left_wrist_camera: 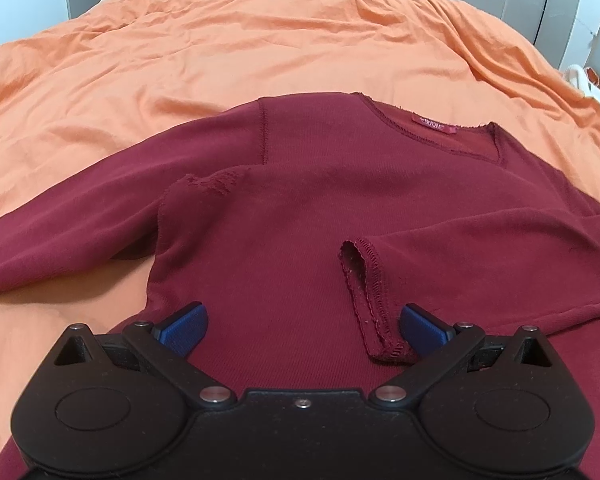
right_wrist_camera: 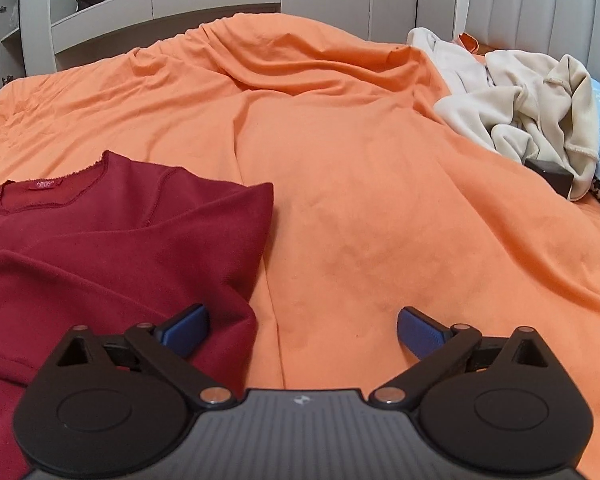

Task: Fold small clothes
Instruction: 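Reach the left gripper to the other sleeve cuff and grasp it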

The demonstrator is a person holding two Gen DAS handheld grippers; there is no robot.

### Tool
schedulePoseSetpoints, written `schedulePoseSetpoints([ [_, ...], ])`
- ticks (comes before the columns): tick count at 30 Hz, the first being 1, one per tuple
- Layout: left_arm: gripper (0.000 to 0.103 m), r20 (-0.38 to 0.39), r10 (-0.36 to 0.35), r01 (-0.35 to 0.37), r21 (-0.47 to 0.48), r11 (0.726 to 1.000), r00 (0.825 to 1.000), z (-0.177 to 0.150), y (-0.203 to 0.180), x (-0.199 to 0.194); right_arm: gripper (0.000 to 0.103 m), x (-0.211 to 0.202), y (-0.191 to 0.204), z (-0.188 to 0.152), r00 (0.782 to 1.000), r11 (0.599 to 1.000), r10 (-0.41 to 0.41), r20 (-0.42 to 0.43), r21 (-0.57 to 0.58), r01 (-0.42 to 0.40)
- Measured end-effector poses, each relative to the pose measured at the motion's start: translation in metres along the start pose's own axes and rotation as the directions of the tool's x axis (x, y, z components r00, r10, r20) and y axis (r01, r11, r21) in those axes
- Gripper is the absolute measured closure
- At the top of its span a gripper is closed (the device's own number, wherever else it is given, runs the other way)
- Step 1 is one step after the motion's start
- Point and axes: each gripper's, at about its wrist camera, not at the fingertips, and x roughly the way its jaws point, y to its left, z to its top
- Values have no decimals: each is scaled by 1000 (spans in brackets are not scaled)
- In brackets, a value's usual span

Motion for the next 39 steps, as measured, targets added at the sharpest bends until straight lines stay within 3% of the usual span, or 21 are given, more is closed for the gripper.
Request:
schedulePoseSetpoints([
  [3, 0, 5, -12, 12, -9, 1000, 1000, 2, 3, -9, 0, -11, -1, 3, 1000, 1000, -2, 9, 16, 2],
  [9, 0, 78, -32, 39, -93, 995, 996, 8, 31, -50, 0, -49, 8, 5, 994, 997, 77, 73, 12, -78],
  [15, 0, 145, 38, -2, -237, 972, 989, 1, 95, -100, 0, -86, 38, -1, 976, 982, 181, 118, -70, -174],
  [20, 0, 143, 143, -85, -351, 932, 979, -15, 157, -131, 0, -104, 66, -7, 957, 962, 257, 135, -130, -240],
  [23, 0, 140, 173, -98, -429, 898, 975, -25, 191, -145, 0, -108, 81, -12, 950, 952, 285, 129, -155, -265],
  [30, 1, 175, 143, -8, -608, 794, 974, -39, 251, -147, 0, -112, 101, -28, 949, 942, 301, 98, -185, -279],
  [35, 1, 204, 184, 21, -722, 692, 962, -39, 272, -138, 0, -112, 103, -34, 949, 939, 304, 86, -197, -283],
  [39, 16, 216, 275, 13, -808, 589, 937, -46, 284, -138, 0, -109, 103, -35, 948, 937, 309, 74, -193, -290],
])
